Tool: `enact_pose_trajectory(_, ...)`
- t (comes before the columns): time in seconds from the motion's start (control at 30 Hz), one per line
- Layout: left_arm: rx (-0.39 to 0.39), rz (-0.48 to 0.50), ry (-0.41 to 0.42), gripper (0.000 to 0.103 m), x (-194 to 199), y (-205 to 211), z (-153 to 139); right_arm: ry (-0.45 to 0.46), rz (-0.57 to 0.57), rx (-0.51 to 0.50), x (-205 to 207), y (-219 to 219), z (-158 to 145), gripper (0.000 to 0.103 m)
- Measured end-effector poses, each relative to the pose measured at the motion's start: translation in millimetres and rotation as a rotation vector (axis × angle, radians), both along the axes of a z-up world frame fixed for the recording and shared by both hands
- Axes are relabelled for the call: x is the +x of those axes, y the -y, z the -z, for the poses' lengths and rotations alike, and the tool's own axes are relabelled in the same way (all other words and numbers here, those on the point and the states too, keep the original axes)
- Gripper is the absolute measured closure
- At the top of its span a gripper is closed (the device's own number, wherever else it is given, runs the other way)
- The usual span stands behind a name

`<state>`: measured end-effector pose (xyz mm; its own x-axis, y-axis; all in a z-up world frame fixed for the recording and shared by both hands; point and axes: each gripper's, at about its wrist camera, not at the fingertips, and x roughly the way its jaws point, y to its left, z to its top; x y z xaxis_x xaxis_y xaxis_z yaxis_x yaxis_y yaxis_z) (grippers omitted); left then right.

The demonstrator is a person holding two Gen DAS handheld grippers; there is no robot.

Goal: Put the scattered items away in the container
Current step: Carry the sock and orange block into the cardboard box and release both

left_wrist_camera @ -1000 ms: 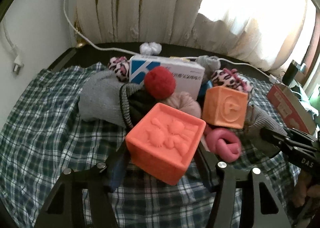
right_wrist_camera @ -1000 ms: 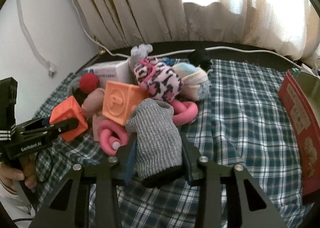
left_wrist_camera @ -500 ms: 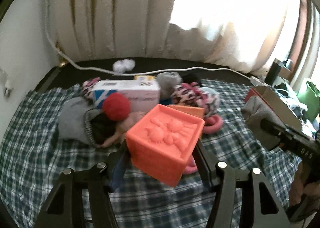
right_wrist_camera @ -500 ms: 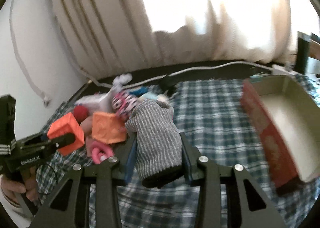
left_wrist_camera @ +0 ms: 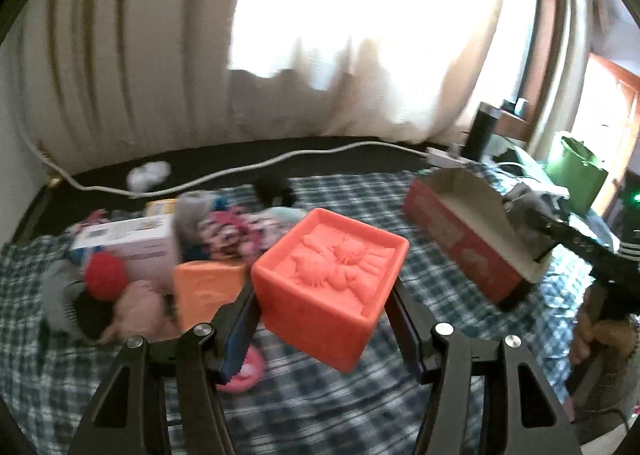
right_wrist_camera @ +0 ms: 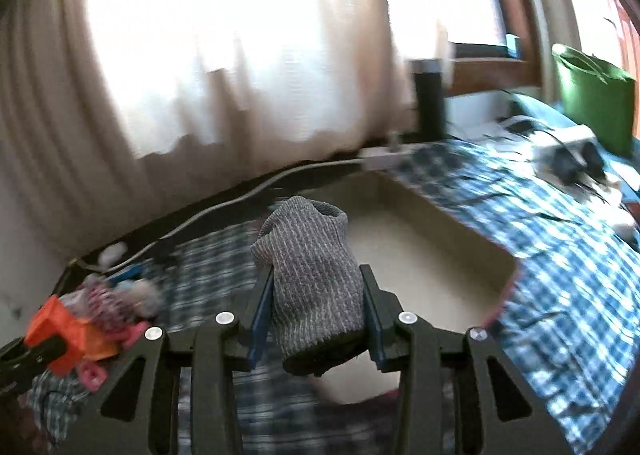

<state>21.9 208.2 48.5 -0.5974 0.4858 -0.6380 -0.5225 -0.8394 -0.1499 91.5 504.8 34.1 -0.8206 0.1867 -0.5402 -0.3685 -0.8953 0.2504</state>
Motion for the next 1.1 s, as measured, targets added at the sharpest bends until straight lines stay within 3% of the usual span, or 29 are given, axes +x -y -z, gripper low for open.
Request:
enact_pose_trajectory(0.1, -0.003, 0.036, 0.004, 0.04, 1.9, -20.2, -2.5, 0.026, 0.024, -0.047, 2.0, -18.6, 10.7, 0.051)
enact_pose_trajectory(0.27, -0.019, 0.099, -0.019, 0.04, 2.3, -58.6, -13.2, -0.015, 0.022, -0.136, 8.0, -40.0, 20.0, 0.05)
enact_pose_trajectory(0.6, -0.011, 0.233, -0.039, 0.04, -10.8, -158.0, -19.9, -0.043, 0.138, -0.161, 16.6, -70.1, 21.8, 0.049)
enact_pose_trajectory(0.93, -0.024, 0.263, -0.02, 0.037, -53.6, -239.3, -2.6, -0.013, 0.154, -0.158, 10.5, -72.2, 31.5, 0.05)
enact_pose_trajectory(1.0, -0.052, 0.247, -0.005, 0.029, -60.4, -245.3, 2.9, -0.008, 0.153, -0.155, 9.6, -71.5, 32.7, 0.05)
enact_pose_trajectory(1.1, -0.052, 0.239, 0.012, 0.029, -62.0, -241.2, 7.3, -0.01, 0.157, -0.153, 10.0, -71.8, 33.0, 0.05)
